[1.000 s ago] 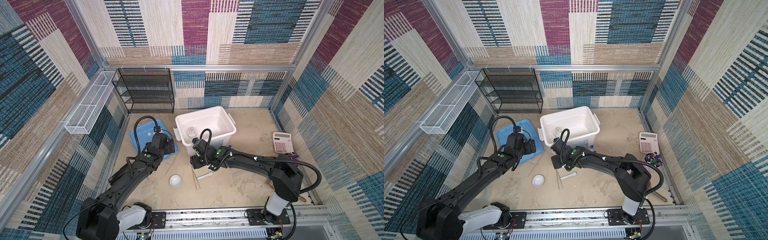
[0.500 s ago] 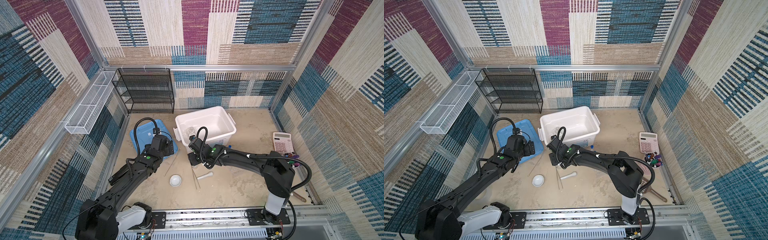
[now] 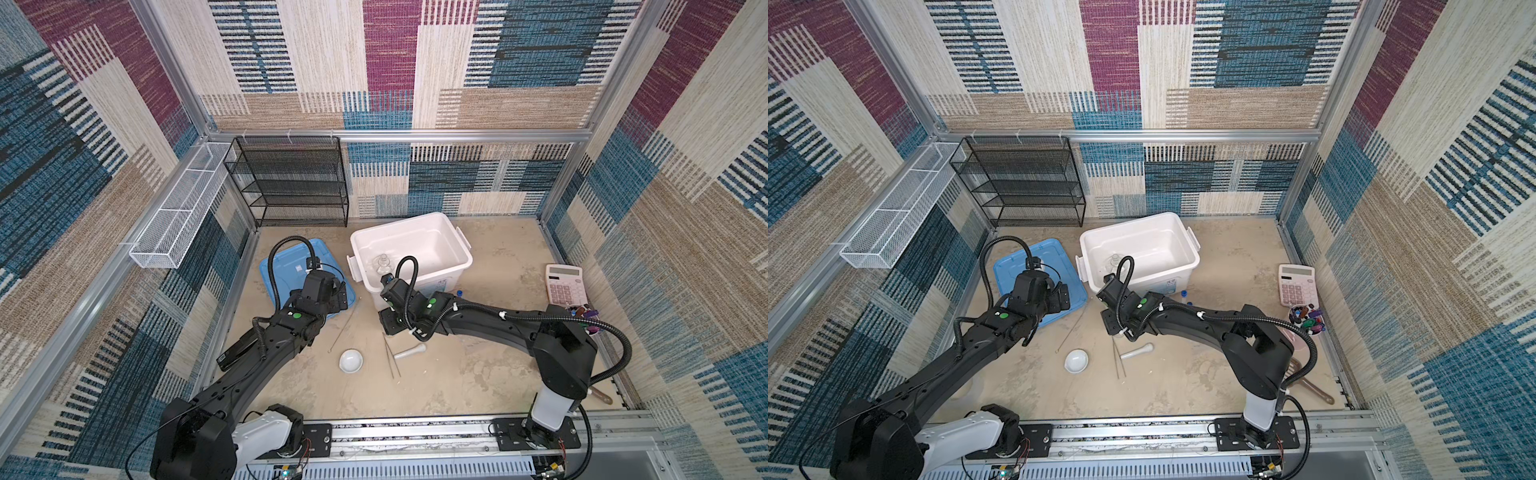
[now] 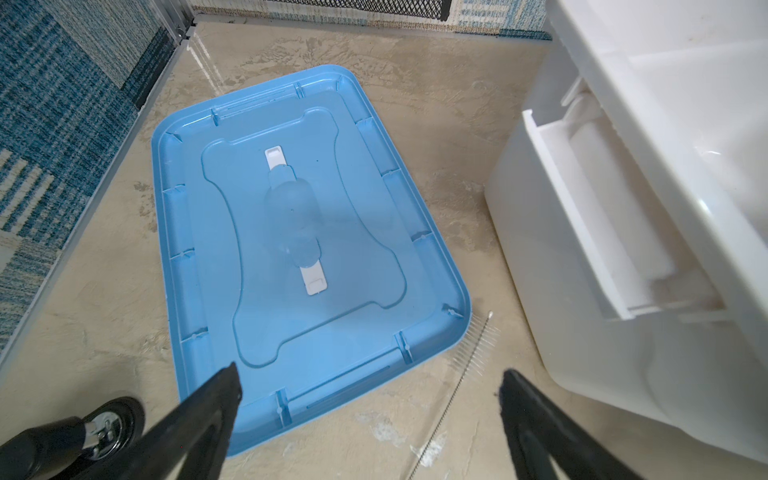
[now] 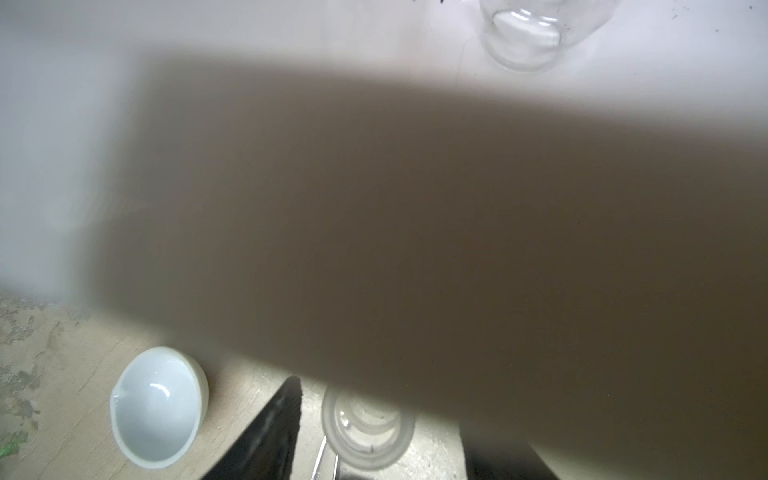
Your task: Organize the chemistry lab equipment
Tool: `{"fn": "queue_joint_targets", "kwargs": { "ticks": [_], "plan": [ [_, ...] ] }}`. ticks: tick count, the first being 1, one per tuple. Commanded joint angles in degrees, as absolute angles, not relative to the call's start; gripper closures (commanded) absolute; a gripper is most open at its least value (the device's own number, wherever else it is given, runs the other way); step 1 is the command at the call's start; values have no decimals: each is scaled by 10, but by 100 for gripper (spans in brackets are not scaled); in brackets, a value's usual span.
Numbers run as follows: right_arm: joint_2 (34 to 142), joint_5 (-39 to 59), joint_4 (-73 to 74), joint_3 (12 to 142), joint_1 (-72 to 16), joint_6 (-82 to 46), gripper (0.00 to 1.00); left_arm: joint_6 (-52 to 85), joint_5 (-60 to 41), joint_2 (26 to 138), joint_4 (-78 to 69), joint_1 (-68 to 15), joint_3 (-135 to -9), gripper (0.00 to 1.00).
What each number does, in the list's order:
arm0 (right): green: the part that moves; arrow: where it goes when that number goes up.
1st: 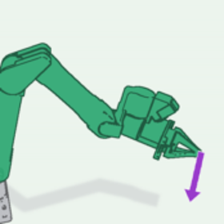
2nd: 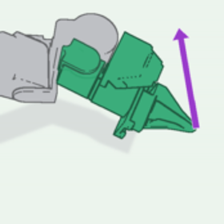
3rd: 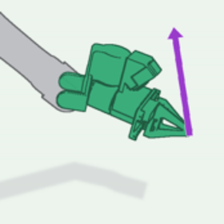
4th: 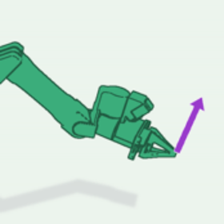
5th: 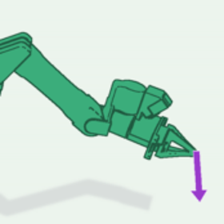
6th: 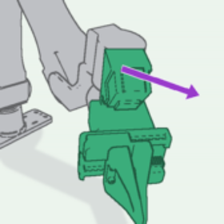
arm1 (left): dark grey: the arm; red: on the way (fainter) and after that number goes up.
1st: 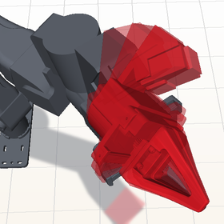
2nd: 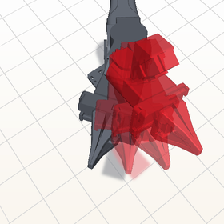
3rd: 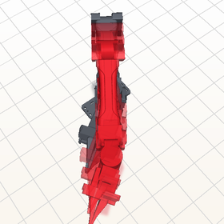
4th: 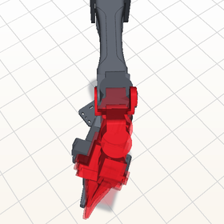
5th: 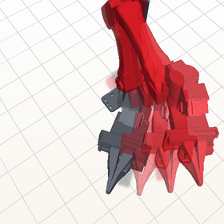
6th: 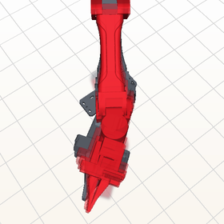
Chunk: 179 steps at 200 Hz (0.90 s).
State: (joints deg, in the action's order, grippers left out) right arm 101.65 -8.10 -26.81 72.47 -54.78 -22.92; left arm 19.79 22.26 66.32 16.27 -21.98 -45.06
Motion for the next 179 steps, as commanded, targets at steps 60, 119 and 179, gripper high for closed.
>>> {"fn": "queue_joint_targets", "kwargs": {
  "ticks": [60,119,179],
  "plan": [
    [977,-99,-250,694,-554,-250,36,229,56,648,82,-219,-430,8],
    [957,-87,-237,667,-557,-251,38,254,-130,668,17,-223,-436,29],
    [948,-81,-232,654,-559,-261,39,268,-175,739,10,-232,-481,44]
  ]
}}
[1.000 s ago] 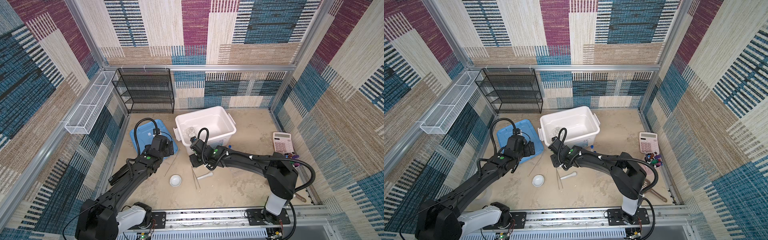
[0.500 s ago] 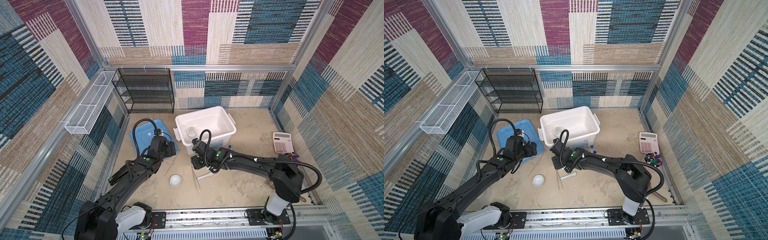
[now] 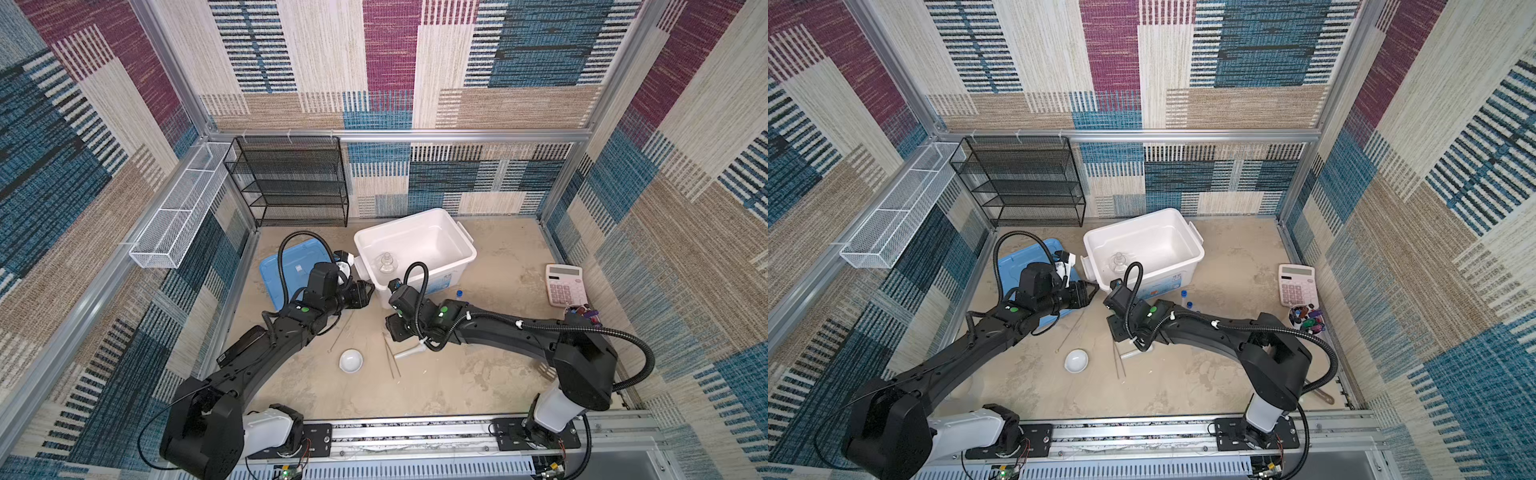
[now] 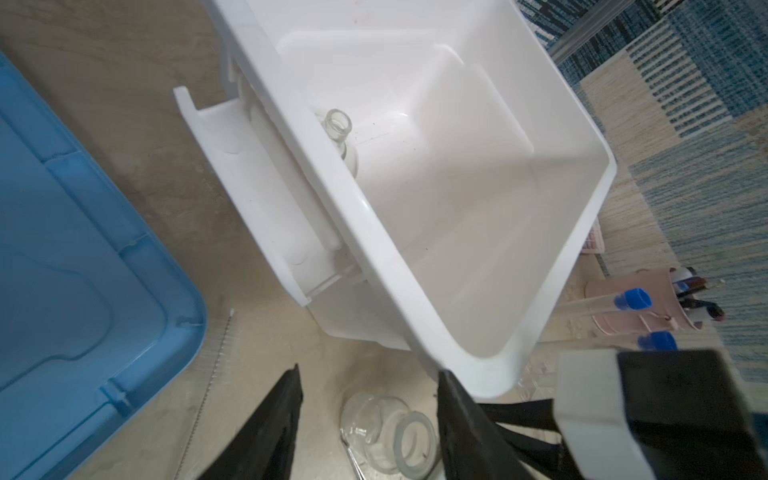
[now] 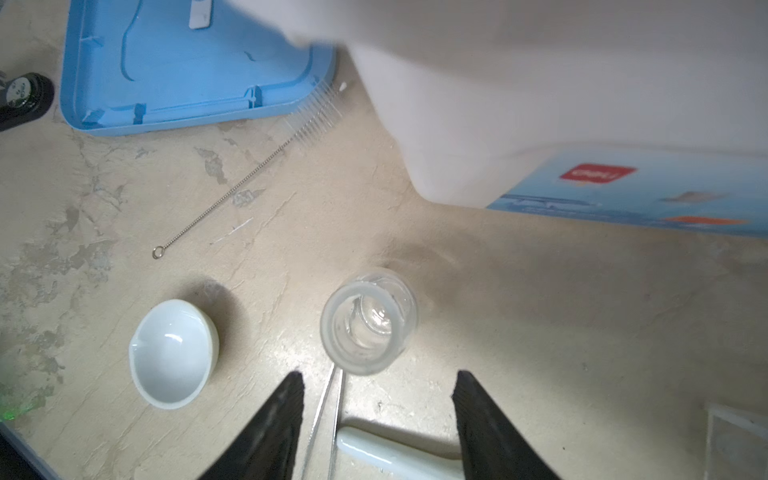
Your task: Organize the chemistry lab equipment
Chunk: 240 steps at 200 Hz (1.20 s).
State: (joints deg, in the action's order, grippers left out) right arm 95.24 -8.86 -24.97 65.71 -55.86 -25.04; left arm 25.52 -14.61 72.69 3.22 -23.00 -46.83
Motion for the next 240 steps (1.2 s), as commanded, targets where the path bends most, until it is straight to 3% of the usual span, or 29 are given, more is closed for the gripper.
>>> {"fn": "queue_joint_targets", "kwargs": {
  "ticks": [1,96,167,240],
  "plan": [
    [948,-81,-231,653,-559,-261,39,268,-174,740,10,-232,-481,44],
    [975,-80,-251,668,-559,-242,42,243,-124,822,14,-230,-558,42],
    [1018,-101,-266,716,-560,-232,41,237,-102,817,11,-222,-558,40],
    [1038,-93,-285,726,-560,-223,48,237,-97,802,13,-216,-545,38]
  ]
}}
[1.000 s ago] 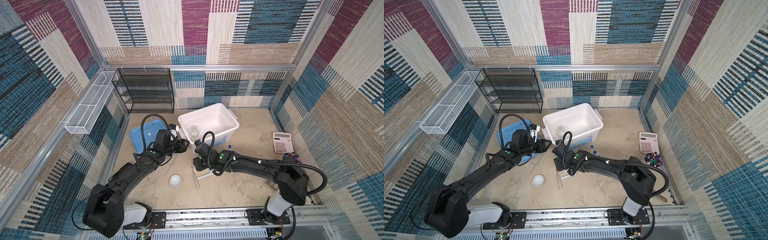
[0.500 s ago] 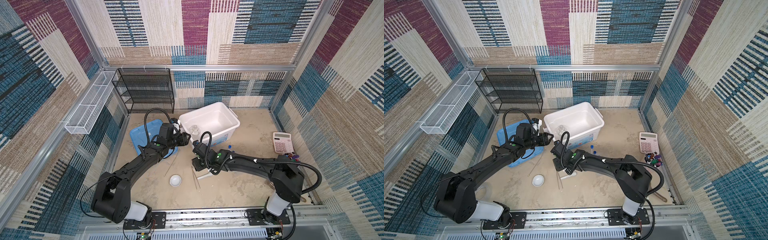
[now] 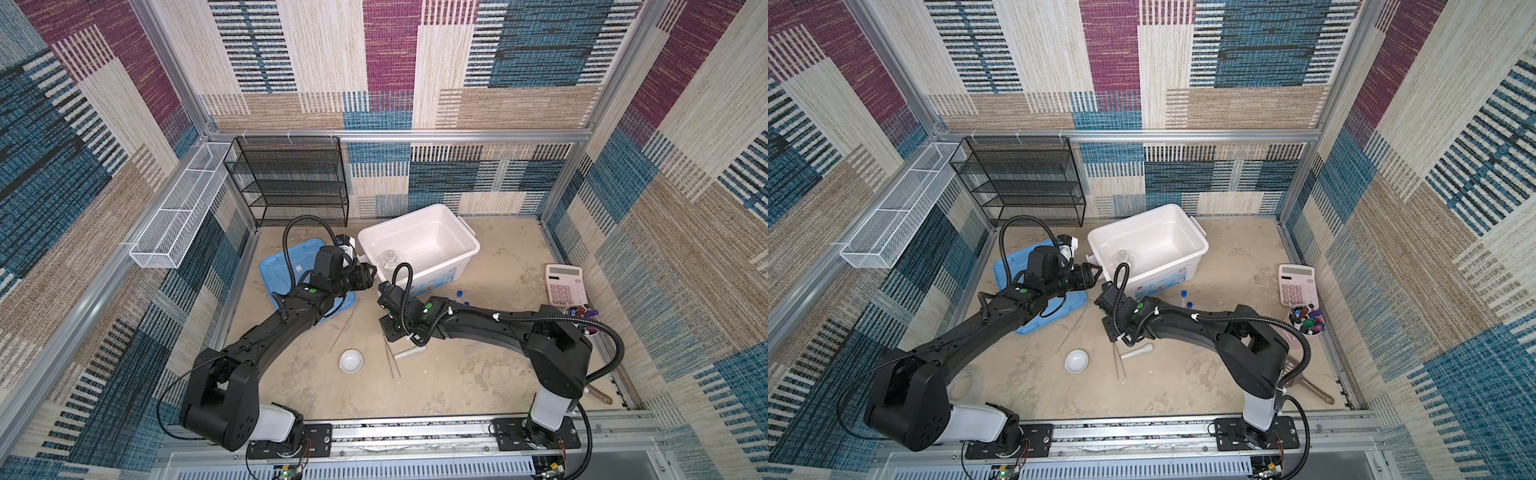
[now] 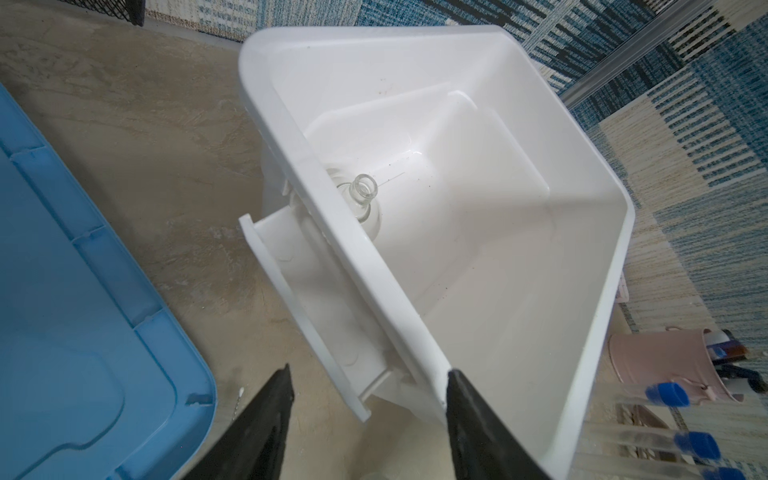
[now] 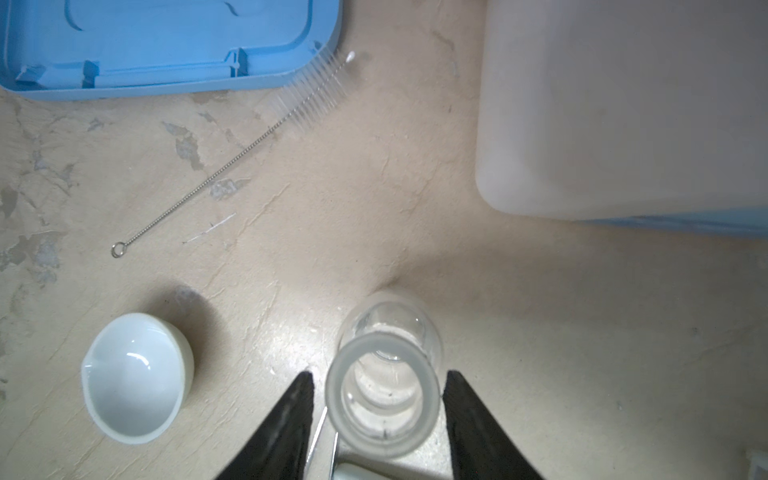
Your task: Organize the chemistry lab equipment
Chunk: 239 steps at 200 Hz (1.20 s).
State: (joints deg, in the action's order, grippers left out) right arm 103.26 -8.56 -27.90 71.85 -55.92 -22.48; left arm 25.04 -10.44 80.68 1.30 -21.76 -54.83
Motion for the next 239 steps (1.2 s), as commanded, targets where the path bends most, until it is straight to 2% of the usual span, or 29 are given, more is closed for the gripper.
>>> {"fn": "queue_joint_targets", "kwargs": {
  "ticks": [1,61,105,239],
  "plan": [
    [1037,-93,-285,726,-560,-223,48,237,-97,802,13,-216,-545,38],
    [1049,-93,-279,739,-560,-224,49,231,-90,792,21,-216,-537,38],
    [1047,-95,-281,738,-560,-222,57,230,-85,784,21,-216,-527,38],
    [1033,-110,-291,733,-560,-211,67,234,-84,780,18,-216,-519,37]
  ]
}}
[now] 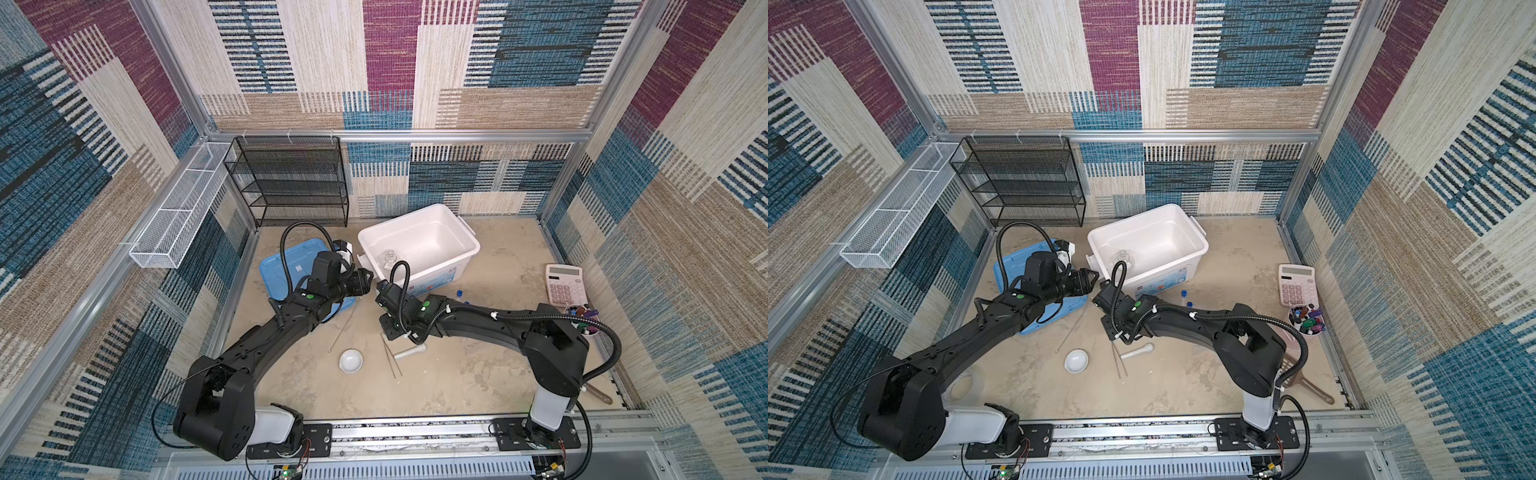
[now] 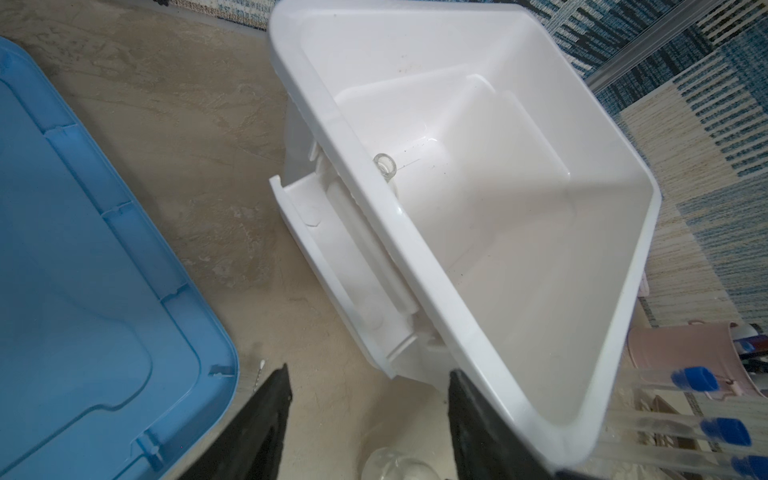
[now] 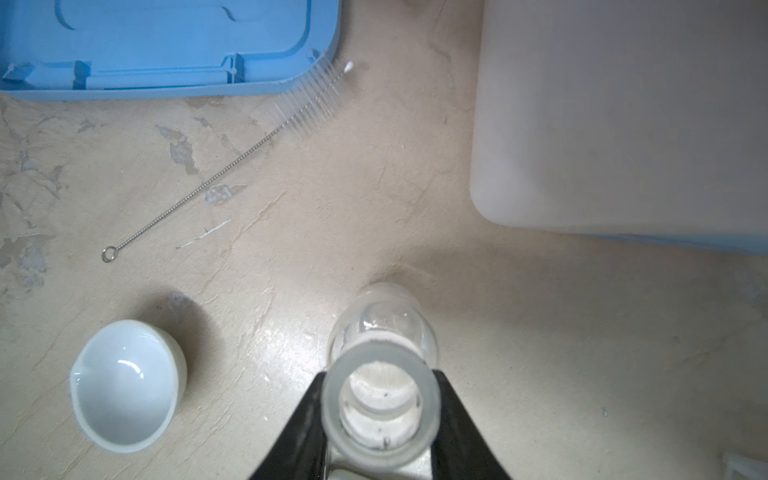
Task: Organize the chemistry lab equipment
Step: 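Close the right gripper on the beaker rim and lift it toward the bin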
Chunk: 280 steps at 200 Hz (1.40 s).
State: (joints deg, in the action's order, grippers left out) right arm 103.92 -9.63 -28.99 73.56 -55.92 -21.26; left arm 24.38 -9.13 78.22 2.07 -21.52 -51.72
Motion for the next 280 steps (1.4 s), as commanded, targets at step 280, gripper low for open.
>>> {"fn": "queue_joint_targets", "kwargs": {
  "ticks": [280],
  "plan": [
    [816,-104,-279,658,-560,-128,66,227,-61,759,60,-216,-526,37]
  ]
}}
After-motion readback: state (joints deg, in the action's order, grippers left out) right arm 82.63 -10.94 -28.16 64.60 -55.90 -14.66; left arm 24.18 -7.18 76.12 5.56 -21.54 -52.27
